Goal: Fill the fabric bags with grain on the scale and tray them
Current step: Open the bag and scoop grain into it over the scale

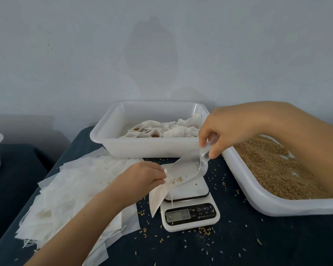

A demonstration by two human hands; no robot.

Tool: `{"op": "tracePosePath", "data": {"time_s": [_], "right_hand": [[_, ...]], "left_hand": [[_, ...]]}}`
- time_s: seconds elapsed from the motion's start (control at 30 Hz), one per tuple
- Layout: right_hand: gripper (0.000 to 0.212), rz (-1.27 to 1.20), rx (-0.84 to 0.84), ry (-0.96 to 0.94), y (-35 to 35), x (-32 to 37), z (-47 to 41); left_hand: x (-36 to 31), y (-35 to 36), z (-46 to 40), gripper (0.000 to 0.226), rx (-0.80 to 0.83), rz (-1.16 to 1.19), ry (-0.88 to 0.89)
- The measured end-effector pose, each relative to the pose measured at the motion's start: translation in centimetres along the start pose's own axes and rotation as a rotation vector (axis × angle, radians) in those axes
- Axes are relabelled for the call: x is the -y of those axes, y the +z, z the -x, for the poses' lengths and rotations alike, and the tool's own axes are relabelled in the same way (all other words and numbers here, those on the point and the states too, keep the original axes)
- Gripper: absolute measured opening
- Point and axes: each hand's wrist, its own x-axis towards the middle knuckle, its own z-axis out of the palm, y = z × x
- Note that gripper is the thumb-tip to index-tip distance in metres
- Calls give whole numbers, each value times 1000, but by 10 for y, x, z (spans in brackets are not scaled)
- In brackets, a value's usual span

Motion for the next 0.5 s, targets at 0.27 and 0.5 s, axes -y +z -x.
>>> {"op": "tracePosePath", "data": {"time_s": [0.27,0.5], "right_hand": [[29,293,-82,-50,0,22,1],[27,167,-142,-42,2,12,13]], "left_hand": [[1,1,4,18,-26,-3,-16],[5,0,8,18,-54,-15,-40]]}}
